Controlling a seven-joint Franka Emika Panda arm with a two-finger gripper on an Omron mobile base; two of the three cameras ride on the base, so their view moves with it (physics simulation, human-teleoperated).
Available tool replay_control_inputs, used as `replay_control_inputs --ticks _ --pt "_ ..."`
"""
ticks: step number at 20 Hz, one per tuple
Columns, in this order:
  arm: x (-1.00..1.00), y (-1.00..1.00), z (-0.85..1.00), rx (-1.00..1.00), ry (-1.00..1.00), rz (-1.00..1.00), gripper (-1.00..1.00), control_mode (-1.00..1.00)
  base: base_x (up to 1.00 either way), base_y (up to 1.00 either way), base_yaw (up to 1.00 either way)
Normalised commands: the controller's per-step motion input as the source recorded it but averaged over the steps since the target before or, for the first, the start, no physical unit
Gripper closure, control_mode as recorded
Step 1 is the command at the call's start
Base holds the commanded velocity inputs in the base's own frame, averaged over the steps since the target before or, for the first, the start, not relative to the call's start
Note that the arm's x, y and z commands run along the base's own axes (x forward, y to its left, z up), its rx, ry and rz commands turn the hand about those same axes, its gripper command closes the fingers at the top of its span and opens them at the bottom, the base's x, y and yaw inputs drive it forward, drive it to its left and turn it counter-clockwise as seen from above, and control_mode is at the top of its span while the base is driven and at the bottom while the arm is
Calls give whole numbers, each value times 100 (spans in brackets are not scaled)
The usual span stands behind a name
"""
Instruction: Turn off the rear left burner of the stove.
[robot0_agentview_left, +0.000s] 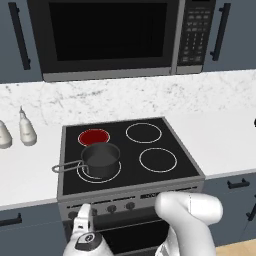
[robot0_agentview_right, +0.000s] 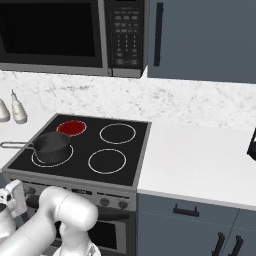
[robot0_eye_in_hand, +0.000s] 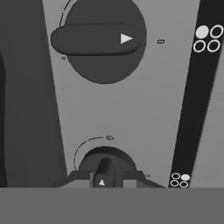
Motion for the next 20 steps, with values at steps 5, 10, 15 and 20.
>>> replay_control_inputs --ticks 5,10,15,20 --pt "0 -26 5 53 0 -24 100 -100 0 0 0" --pt "0 -30 4 57 0 -28 100 -100 0 0 0" --pt "0 -24 6 59 0 -29 100 -100 0 0 0" --pt "0 -23 2 58 0 -29 100 -100 0 0 0"
